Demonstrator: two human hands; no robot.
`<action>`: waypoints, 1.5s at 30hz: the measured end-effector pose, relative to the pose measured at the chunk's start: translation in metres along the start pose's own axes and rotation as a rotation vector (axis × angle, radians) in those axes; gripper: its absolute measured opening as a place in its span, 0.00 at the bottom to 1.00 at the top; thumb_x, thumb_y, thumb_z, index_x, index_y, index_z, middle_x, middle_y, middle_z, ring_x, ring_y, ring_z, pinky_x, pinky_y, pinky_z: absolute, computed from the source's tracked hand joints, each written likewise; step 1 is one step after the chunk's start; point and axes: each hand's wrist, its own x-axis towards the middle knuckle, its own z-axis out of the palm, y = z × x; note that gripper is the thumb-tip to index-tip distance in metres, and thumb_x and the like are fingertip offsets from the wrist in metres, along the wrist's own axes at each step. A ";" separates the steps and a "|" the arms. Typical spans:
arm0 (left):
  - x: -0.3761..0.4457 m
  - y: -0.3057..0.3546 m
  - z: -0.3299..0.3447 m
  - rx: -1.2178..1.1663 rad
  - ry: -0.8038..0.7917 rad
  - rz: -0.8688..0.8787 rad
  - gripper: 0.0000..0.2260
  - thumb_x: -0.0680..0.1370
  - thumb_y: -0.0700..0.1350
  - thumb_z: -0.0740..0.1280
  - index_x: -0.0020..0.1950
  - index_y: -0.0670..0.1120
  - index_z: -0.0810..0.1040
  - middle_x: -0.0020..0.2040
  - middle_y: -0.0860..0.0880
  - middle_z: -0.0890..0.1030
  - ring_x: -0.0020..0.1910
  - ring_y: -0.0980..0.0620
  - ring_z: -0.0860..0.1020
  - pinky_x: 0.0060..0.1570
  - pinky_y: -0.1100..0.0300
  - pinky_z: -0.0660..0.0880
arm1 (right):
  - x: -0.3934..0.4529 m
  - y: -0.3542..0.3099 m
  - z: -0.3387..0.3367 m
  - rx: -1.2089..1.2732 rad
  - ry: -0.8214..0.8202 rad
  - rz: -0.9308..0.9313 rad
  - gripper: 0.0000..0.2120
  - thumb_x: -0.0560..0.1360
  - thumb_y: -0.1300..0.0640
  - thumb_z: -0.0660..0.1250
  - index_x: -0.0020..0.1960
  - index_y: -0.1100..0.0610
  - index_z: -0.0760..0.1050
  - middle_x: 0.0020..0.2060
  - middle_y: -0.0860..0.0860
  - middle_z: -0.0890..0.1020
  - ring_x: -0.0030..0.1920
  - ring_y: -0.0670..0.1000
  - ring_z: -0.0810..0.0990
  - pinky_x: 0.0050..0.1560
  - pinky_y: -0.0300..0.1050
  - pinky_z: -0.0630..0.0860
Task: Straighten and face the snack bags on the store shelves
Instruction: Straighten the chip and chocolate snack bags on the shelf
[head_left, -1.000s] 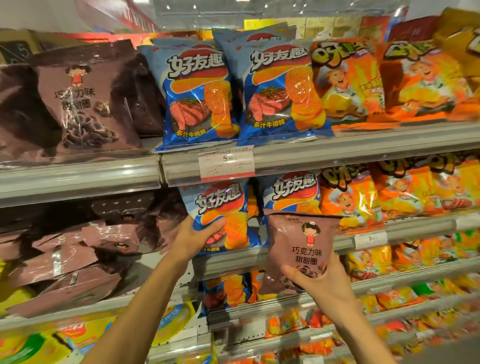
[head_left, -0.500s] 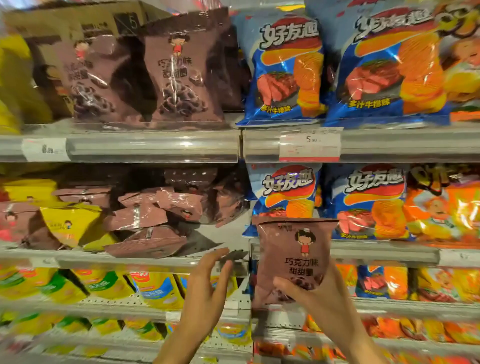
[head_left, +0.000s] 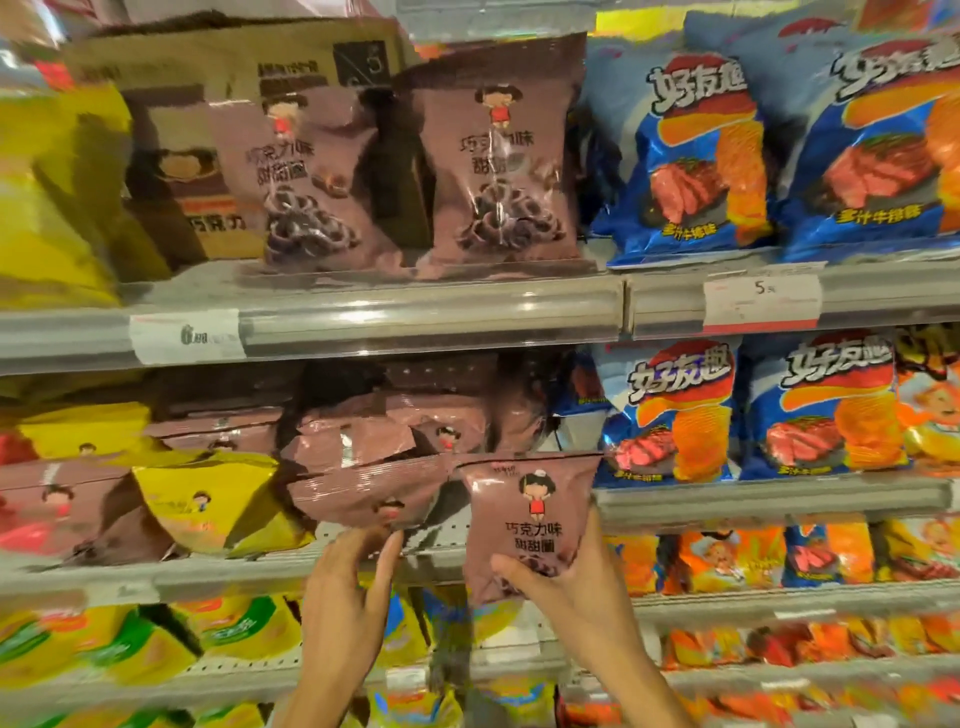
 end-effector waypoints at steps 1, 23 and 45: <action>0.007 -0.004 -0.001 -0.009 -0.013 -0.011 0.10 0.80 0.61 0.63 0.48 0.58 0.79 0.45 0.62 0.81 0.46 0.58 0.79 0.46 0.53 0.76 | 0.003 -0.002 0.006 -0.023 0.026 -0.021 0.38 0.57 0.35 0.80 0.62 0.36 0.67 0.57 0.40 0.82 0.56 0.45 0.83 0.58 0.50 0.80; 0.048 -0.012 0.009 0.246 -0.055 -0.151 0.22 0.79 0.65 0.55 0.41 0.52 0.78 0.33 0.43 0.81 0.39 0.36 0.80 0.31 0.53 0.69 | 0.074 -0.010 0.024 -0.059 0.013 0.048 0.35 0.63 0.38 0.81 0.63 0.46 0.71 0.50 0.36 0.83 0.49 0.28 0.79 0.43 0.21 0.73; 0.043 -0.003 0.007 0.206 -0.109 -0.161 0.17 0.81 0.62 0.58 0.40 0.54 0.76 0.31 0.45 0.80 0.37 0.39 0.80 0.33 0.51 0.72 | 0.087 -0.012 0.019 -0.360 -0.187 0.193 0.41 0.62 0.31 0.78 0.63 0.56 0.69 0.60 0.52 0.80 0.61 0.55 0.79 0.62 0.55 0.78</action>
